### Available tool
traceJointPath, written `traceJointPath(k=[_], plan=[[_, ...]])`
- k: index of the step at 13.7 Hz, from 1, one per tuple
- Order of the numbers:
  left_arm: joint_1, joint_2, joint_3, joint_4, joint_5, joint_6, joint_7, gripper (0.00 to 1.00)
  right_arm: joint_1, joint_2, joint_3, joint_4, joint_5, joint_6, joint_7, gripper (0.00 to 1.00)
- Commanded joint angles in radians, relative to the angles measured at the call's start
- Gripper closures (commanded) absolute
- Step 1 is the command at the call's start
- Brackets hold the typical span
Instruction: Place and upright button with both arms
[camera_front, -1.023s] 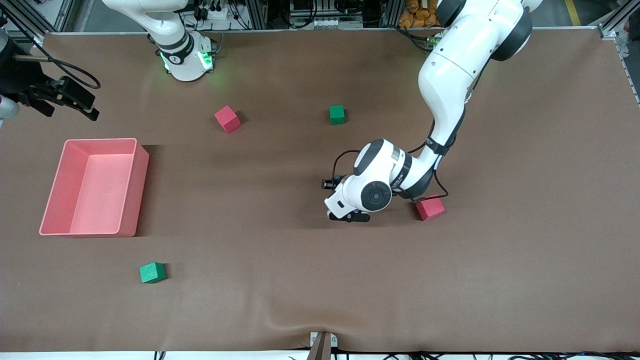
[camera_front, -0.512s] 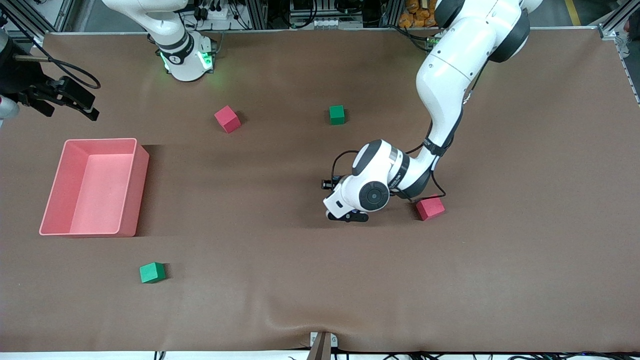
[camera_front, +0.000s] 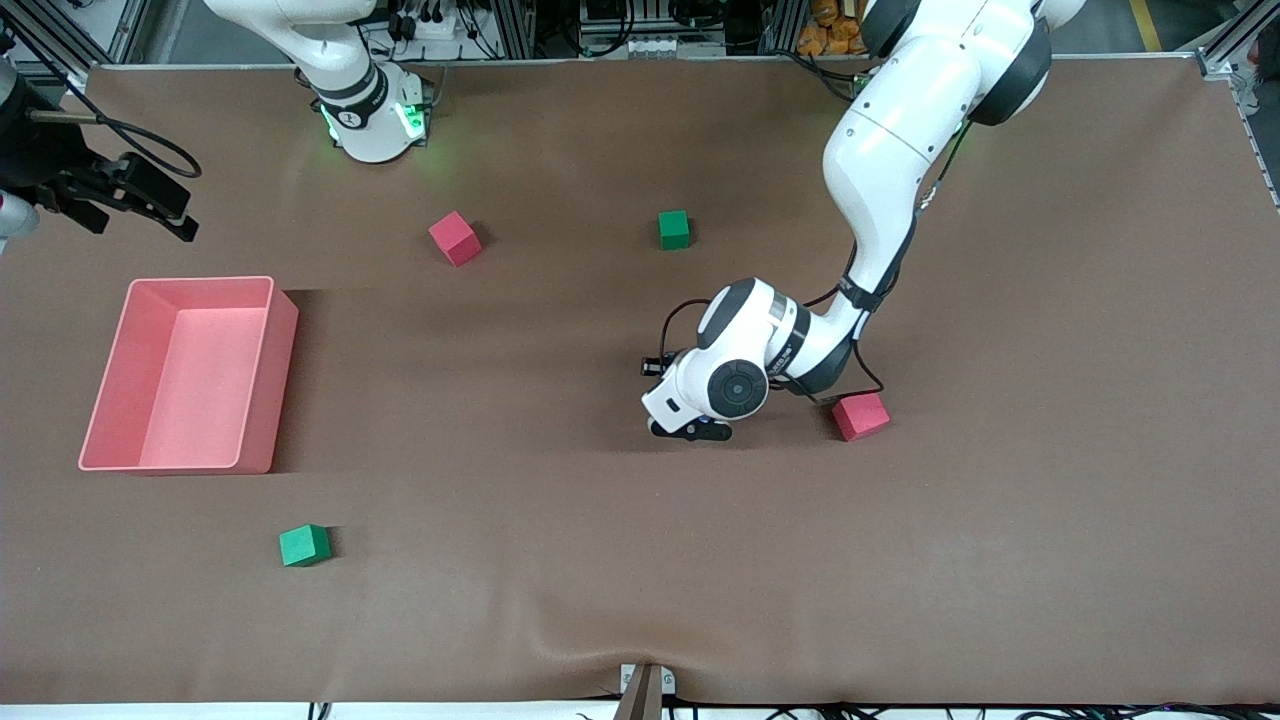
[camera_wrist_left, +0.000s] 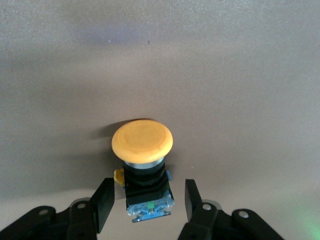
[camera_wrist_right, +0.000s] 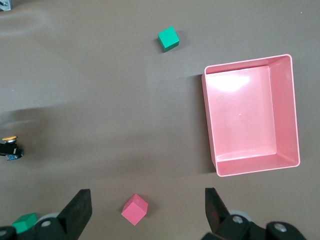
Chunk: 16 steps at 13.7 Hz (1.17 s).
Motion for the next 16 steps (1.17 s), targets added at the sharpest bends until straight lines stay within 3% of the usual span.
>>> traceJointPath(k=[1,7,16], plan=[[-0.014,0.019,0.010,0.032,0.023,0.001,-0.005,0.47,-0.017,0.003,0.011,0.012,-0.017,0.001,-0.092,0.00],[-0.017,0.019,0.010,0.030,0.023,0.004,-0.018,0.99,-0.019,0.003,0.011,0.012,-0.023,0.001,-0.126,0.00],[-0.015,-0.050,-0.008,0.033,0.020,0.070,-0.154,1.00,-0.022,0.003,0.010,0.009,-0.023,-0.005,-0.126,0.00]])
